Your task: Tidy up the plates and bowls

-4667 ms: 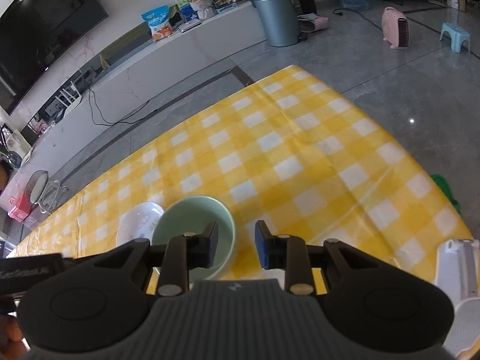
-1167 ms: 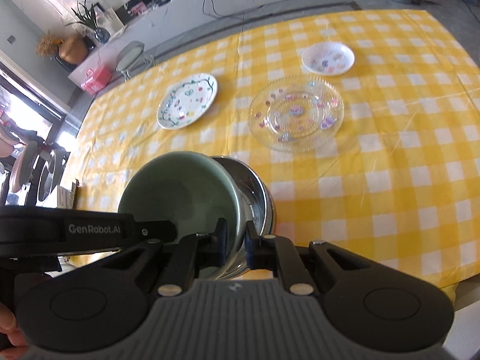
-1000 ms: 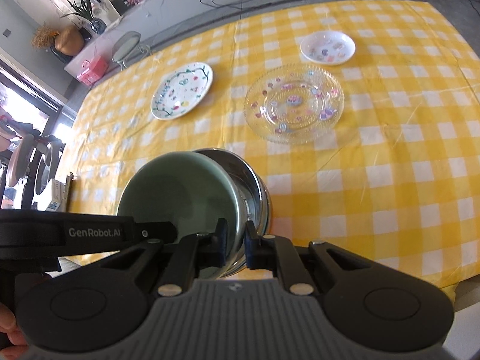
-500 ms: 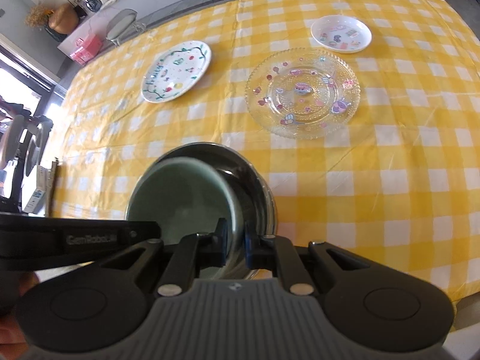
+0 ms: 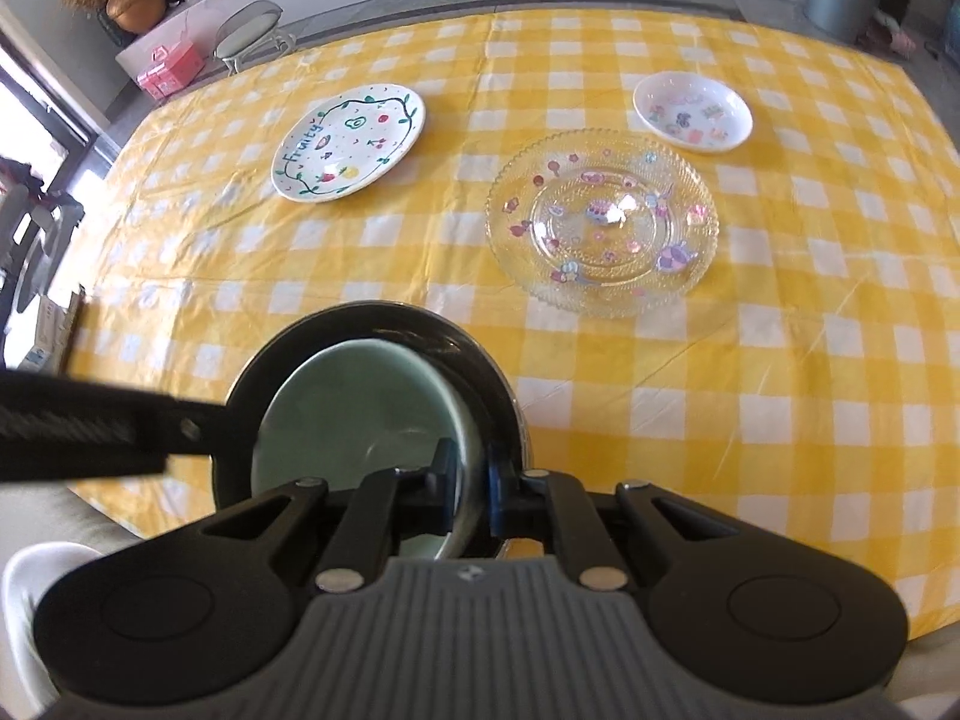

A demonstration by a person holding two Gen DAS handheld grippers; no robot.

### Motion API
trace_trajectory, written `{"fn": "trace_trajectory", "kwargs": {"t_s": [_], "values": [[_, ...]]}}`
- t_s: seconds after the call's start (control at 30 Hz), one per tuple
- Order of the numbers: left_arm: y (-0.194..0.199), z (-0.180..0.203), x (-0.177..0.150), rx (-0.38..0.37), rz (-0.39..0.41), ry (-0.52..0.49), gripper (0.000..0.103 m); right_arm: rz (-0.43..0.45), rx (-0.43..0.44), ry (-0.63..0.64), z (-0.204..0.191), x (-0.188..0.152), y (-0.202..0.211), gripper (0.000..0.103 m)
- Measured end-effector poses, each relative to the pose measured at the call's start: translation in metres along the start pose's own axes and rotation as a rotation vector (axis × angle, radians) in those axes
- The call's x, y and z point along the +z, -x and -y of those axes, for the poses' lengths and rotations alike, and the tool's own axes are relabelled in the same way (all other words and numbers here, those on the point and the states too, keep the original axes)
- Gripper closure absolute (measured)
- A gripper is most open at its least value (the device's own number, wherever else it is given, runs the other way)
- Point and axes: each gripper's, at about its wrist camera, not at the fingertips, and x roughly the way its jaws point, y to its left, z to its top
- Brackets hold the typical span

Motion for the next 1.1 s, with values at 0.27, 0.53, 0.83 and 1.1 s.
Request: {"fn": "trace_trajectory", "kwargs": {"t_s": [0.27, 0.53, 0.83, 1.1], "values": [[0.002, -0.005, -0.007, -0.001, 0.052, -0.048, 0.086, 0.068, -0.076, 0.125, -0.016, -0.002, 0.011, 0.093], [0.007, -0.003, -0.011, -0.012, 0.093, -0.101, 0.086, 0.158, -0.133, 0.19, -0.021, -0.002, 0.031, 0.085], [0.024, 0.01, -0.015, -0.065, 0.209, -0.172, 0.081, 0.251, -0.07, 0.081, 0.007, 0.003, 0.06, 0.078], [0.024, 0.021, -0.02, -0.076, 0.353, -0.224, 0.04, 0.304, 0.014, -0.15, 0.058, -0.005, 0.065, 0.045]]}}
